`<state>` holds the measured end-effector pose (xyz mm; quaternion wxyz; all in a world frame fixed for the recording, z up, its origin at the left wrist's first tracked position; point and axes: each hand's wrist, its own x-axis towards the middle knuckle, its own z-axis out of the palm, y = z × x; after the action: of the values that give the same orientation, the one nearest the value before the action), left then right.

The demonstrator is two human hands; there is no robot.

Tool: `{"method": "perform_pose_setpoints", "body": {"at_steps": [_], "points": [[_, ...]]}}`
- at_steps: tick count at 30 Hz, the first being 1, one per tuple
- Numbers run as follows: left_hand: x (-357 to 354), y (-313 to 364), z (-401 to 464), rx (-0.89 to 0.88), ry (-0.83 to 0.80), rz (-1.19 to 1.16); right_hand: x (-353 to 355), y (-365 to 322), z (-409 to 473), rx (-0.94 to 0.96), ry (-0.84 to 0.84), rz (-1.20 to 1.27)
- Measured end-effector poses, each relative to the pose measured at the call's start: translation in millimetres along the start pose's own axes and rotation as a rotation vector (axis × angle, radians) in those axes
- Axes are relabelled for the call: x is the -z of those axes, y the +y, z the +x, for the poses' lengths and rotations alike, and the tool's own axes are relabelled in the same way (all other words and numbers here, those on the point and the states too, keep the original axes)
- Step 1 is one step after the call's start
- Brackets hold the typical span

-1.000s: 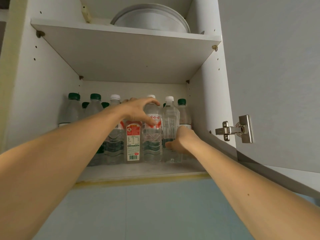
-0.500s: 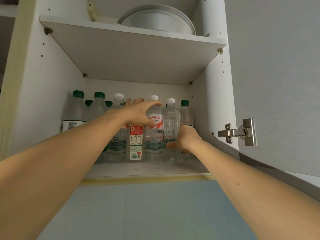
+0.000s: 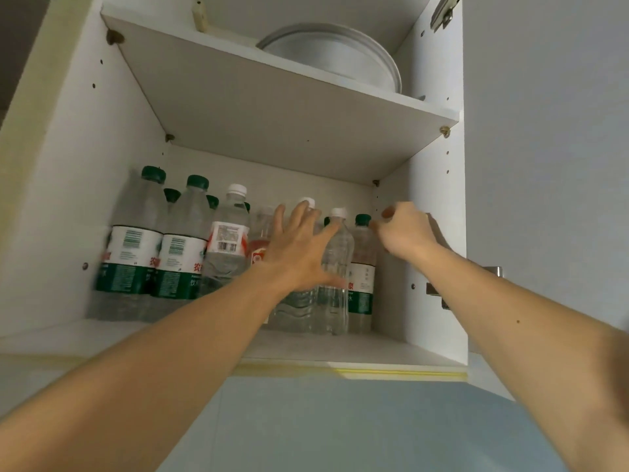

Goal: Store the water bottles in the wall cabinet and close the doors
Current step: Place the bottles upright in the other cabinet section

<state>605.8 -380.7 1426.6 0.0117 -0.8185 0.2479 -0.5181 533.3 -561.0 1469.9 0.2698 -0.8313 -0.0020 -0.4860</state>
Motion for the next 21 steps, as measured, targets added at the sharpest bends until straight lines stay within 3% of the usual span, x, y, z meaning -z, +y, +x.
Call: {"method": "perform_pose_setpoints", "body": {"at_steps": [6,10,16,21], "points": [[-12,-1,-2,-0.032,0.061,0.007,-16,-2,18,-0.04,-0.158,-0.118],[-16,4,-1,-0.03,0.054,0.016,-31,-2,28,-0.108,-0.277,-0.006],[-18,0,-3,-0.045,0.074,-0.007,-38,-4,30,-0.216,-0.322,0.142],[-19,0,-5,-0.058,0.07,-0.012,-28,-5,25,-0.156,-0.244,0.013]]}}
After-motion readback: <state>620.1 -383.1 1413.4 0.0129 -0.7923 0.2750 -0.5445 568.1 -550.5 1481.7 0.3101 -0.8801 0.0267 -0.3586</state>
